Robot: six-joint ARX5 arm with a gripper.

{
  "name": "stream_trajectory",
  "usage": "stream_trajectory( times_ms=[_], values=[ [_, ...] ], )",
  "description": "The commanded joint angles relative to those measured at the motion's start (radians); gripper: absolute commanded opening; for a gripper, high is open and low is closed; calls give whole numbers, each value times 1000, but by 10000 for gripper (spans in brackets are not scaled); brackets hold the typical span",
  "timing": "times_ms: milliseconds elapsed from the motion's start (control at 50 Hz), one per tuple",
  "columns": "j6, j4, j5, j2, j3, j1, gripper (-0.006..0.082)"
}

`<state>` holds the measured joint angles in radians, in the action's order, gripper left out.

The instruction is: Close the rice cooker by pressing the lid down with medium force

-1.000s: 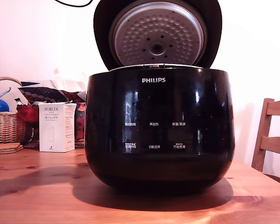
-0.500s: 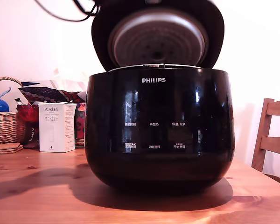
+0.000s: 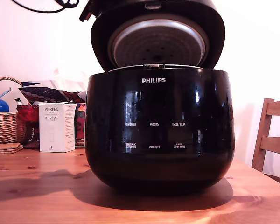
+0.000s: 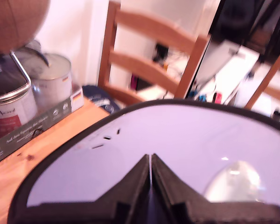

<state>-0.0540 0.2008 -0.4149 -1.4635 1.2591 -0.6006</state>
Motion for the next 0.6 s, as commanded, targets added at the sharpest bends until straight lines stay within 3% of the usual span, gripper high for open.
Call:
stream_trajectory(
  times_ms=[0,580],
  values=[
    [-10,-8,5,-7,-41,-4,-22],
    [-24,-71,5,-2,-124,-11,-22]
  ],
)
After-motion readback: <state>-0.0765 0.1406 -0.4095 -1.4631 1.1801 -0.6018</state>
